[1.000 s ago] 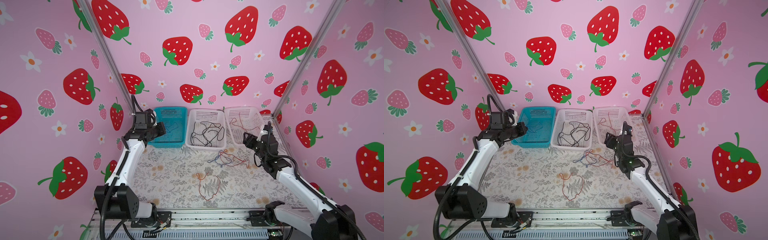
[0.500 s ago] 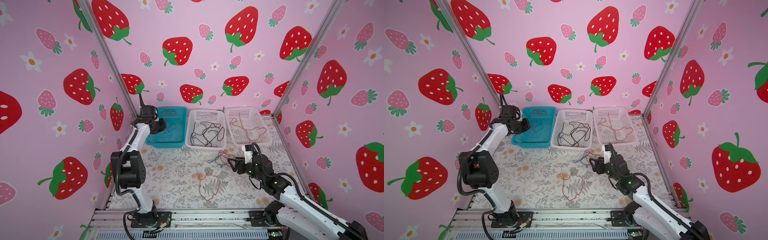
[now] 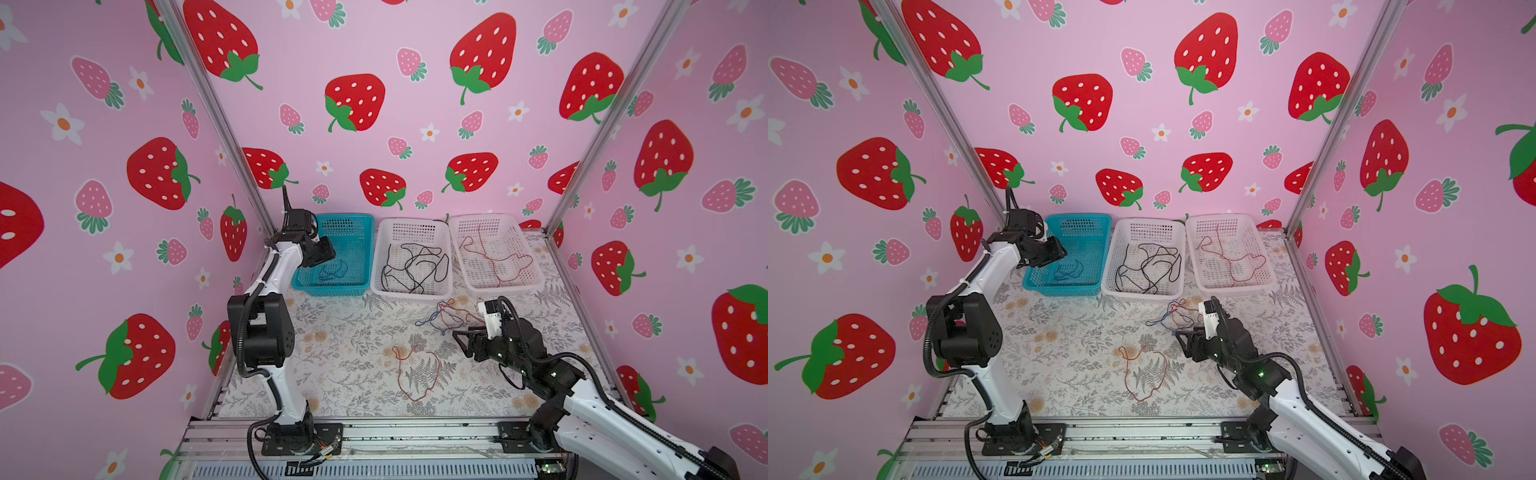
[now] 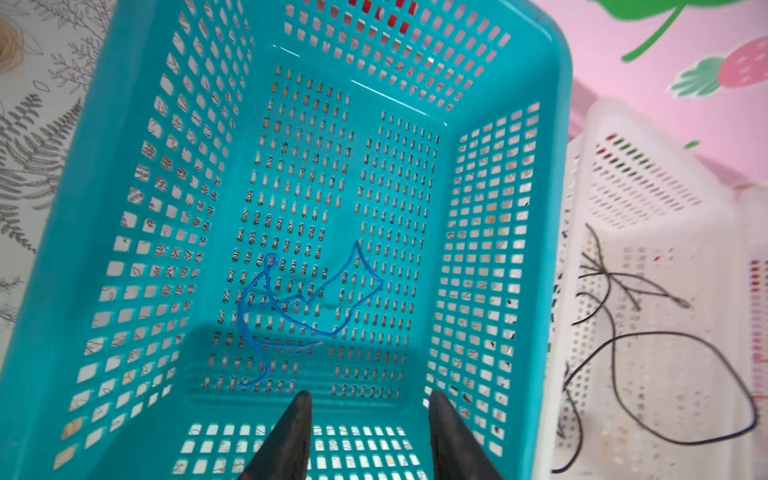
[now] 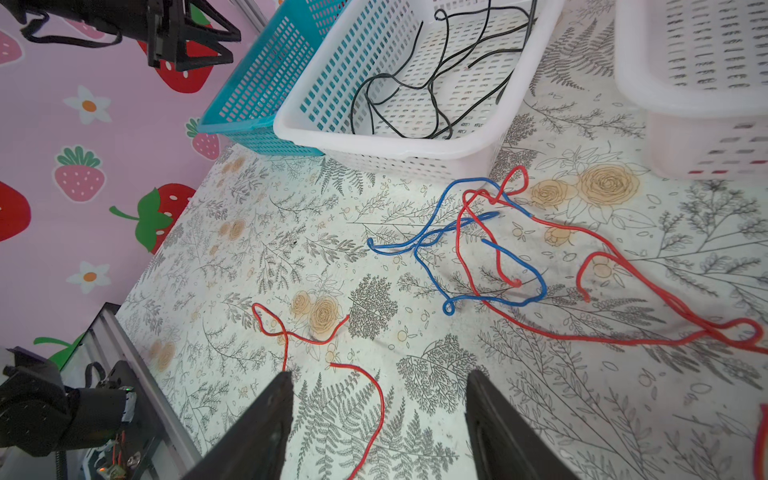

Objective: Untangle the cables

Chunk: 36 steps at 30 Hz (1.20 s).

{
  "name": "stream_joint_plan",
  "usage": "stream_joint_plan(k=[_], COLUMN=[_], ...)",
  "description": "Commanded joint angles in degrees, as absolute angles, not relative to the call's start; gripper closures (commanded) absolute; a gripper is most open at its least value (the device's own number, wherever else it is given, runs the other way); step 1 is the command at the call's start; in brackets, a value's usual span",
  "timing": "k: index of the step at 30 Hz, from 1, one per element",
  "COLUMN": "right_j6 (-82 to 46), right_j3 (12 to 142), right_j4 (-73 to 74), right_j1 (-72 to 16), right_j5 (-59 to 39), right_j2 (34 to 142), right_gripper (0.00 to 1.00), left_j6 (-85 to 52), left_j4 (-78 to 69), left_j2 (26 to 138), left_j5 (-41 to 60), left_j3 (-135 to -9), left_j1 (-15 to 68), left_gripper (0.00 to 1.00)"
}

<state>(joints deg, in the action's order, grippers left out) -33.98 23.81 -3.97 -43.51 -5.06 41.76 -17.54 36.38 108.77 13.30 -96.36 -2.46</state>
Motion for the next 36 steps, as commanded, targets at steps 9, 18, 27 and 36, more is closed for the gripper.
stream_joint_plan(k=[9,18,27,36], right_j6=[-30.5,-29.9,-28.0,-32.1], right_j3=[30.5,25.9,24.8,23.8], right_j4=[-12.2,-2.1,1.6,5.3], right_j1=[-43.8,-44.7,-52.7,-57.2], right_j5=[0.0,-10.2,-10.1,-6.1], right_j2=[43.4,50.6,62.0,71.0], right_gripper=[0.32,0.32,0.34,0.42], left_j6=[-19.0,-23.9,-23.2,-21.2], left_j4=[35.8,36.6,42.3,40.3], left_j2=[90.4,72.6,57.1,48.3], left_j5=[14.6,15.4,15.7,16.5], left_j3=[-91.9,-76.7,-59.9,-47.8], left_j1=[-2.5,-2.3,-0.9,-0.5], left_gripper=[0.07,0.01,0.01,0.01])
